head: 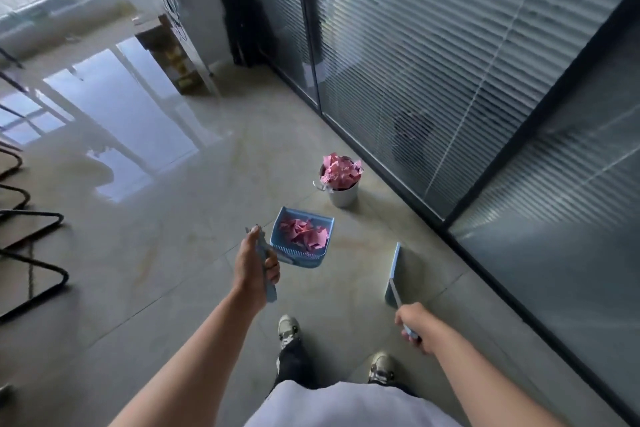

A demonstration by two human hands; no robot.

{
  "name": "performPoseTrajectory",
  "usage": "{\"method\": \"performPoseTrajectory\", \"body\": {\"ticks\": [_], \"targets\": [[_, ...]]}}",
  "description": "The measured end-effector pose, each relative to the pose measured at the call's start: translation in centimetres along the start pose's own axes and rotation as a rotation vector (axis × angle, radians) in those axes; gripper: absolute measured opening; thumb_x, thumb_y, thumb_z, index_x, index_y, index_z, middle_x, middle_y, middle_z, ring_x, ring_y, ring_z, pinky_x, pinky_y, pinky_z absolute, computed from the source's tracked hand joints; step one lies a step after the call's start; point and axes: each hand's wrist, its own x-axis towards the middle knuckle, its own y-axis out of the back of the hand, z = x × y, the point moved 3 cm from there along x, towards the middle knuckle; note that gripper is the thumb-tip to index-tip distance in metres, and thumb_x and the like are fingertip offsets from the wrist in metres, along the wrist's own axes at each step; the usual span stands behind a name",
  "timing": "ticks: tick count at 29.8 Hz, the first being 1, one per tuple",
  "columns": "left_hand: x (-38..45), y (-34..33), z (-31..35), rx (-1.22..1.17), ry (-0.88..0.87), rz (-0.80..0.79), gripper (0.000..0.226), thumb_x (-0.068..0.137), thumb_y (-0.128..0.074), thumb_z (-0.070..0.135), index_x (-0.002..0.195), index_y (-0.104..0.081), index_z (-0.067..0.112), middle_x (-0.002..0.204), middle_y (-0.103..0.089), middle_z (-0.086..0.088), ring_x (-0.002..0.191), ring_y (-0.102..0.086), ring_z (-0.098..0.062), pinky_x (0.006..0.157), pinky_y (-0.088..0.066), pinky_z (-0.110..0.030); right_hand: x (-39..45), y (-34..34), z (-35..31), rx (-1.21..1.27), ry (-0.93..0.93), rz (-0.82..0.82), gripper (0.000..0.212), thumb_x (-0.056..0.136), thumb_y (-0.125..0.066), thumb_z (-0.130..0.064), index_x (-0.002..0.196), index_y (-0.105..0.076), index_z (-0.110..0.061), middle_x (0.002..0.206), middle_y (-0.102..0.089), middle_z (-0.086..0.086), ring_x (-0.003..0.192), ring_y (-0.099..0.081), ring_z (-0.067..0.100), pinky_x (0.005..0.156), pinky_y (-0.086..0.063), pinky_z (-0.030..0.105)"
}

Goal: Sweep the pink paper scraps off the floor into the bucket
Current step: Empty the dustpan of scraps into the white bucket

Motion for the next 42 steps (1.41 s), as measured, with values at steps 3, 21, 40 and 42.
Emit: {"method": "performPoseTrajectory", "body": {"ticks": [3,21,40,42], "targets": [[2.4,-0.9,2.4,0.075,-0.107,0.012,0.026,0.096,-0.037,0.043,0.083,-0.039,0.021,0.043,-0.029,0.003,0.031,-0.022,-0.009,0.037,-0.017,-0.016,-0.5,-1.0,-1.4,0.029,-0.028,0.004,0.010,0.089,-0.040,-0.006,0.089,-0.048,-0.011,0.059,-0.041,0.006,0.027,-0.027,0.008,0.040,-0.019,0.008],[12.5,-2.9,13.2,0.630,-0.415,-0.242,0.024,0.096,-0.046,0.044,0.106,-0.049,0.023,0.058,-0.043,-0.001,0.040,-0.037,-0.011,0.036,-0.031,-0.020,-0.3,-8.6,-8.2,0.266,-0.145,0.167,0.017,0.079,-0.051,-0.007,0.064,-0.045,-0.011,0.051,-0.041,0.007,0.029,-0.024,0.012,0.045,-0.016,0.011],[14.6,-5.7,12.4,0.627,-0.539,-0.099,0.032,0.085,-0.043,0.058,0.098,-0.053,0.031,0.068,-0.056,0.002,0.065,-0.052,-0.024,0.065,-0.046,-0.041,-3.0,-4.3,-12.5,0.433,0.041,0.198,0.013,0.089,-0.049,-0.014,0.077,-0.054,-0.010,0.050,-0.040,0.007,0.026,-0.026,0.011,0.043,-0.016,0.010],[14.9,-5.6,12.9,0.565,-0.511,-0.075,0.026,0.081,-0.043,0.062,0.087,-0.053,0.038,0.064,-0.052,0.001,0.060,-0.050,-0.024,0.061,-0.044,-0.042,-4.0,-4.3,-13.2,0.413,0.120,0.238,0.019,0.093,-0.047,-0.018,0.077,-0.054,-0.010,0.049,-0.039,0.006,0.026,-0.028,0.011,0.041,-0.016,0.012]]}}
